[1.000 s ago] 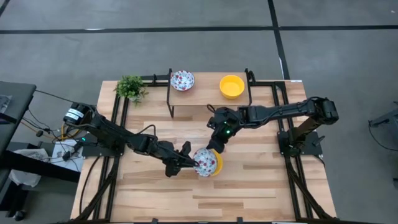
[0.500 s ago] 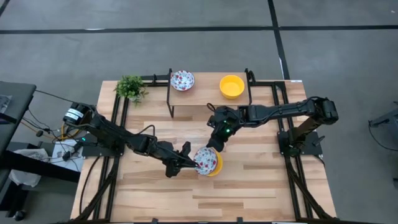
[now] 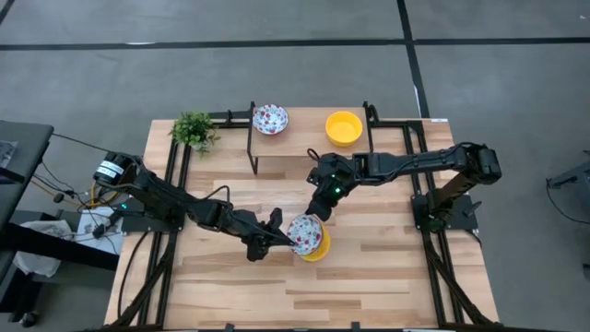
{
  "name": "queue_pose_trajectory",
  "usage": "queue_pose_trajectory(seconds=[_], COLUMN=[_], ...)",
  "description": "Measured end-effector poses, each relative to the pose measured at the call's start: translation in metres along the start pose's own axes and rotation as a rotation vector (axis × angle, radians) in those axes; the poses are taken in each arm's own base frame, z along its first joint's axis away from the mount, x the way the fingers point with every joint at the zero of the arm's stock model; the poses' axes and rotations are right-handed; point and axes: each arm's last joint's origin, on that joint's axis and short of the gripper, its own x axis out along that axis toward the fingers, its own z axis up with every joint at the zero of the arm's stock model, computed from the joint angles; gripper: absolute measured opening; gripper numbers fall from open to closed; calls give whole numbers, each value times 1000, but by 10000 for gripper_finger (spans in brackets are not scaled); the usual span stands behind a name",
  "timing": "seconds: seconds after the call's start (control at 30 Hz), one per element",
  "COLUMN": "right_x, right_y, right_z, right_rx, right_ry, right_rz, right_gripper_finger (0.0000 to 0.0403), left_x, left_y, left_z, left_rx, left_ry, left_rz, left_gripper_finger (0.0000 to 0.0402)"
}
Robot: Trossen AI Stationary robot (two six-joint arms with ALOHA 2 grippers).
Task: Pick & Place Mini bowls
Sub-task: Stack the red and blue bowl on top of the other red and blue bowl on the shelf
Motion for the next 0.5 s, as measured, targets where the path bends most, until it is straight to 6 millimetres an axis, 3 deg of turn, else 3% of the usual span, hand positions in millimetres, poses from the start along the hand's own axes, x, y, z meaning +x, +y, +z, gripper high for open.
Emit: queue_pose_trajectory(seconds=[0.5], right_x=[0], right_y=[1], right_z=[-1], right_rx=[-74], right_ry=[10], right_rz=[11], right_gripper_finger=[0], left_x=[-1], left_y=[-4], left_z=[6], left_rx=[35], left_ry=[-13], left_rz=[-5], left_gripper_finger=[7])
